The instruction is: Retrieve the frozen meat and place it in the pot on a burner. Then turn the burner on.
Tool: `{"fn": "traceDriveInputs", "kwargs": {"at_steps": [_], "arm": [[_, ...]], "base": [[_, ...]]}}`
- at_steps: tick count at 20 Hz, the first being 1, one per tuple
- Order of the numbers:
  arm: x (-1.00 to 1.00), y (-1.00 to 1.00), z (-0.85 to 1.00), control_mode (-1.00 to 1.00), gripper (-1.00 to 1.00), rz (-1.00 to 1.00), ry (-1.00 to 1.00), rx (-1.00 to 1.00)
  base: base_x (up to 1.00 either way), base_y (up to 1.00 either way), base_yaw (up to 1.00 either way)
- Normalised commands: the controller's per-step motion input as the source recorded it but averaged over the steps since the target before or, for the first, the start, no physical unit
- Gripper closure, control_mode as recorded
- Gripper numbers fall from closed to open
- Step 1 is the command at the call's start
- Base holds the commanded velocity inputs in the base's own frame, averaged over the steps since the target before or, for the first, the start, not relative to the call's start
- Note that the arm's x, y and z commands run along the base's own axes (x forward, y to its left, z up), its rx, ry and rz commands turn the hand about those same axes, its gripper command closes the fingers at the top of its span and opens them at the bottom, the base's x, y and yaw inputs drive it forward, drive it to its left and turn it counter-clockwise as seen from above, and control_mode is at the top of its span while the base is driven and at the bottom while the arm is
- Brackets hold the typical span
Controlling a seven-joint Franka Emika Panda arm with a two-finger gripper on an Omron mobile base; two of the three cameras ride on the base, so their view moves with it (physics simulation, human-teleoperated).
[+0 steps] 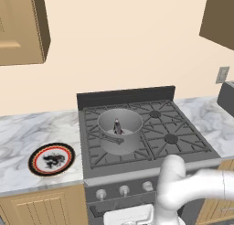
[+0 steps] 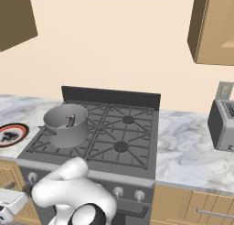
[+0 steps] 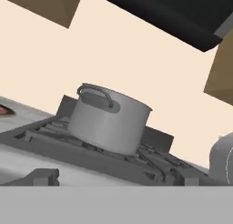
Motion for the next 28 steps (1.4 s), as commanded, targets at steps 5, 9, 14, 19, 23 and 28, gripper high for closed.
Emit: {"fn": "traceDriveInputs", "kwargs": {"at_steps": [5,9,14,19,23,28], "arm": [[0.64,0.27,-0.45,-1.0,-1.0,0.07,0.0,-0.21],[0.28,0.63,-0.63,-1.0,-1.0,0.08,0.0,-0.19],[0.06,0.4,-0.25,-1.0,-1.0,0.02,0.0,-0.03],[-0.3,0.41,-0.27,-1.0,-1.0,0.0,0.0,0.0],[-0.16,0.2,-0.19,-1.0,-1.0,0.0,0.0,0.0],[0.0,0.0,-0.3,-1.0,-1.0,0.0,0.0,0.0]], "base": [[0.0,0.0,0.0],[0.0,0.0,0.0],[0.0,0.0,0.0],[0.0,0.0,0.0],[0.0,0.0,0.0],[0.0,0.0,0.0]]}}
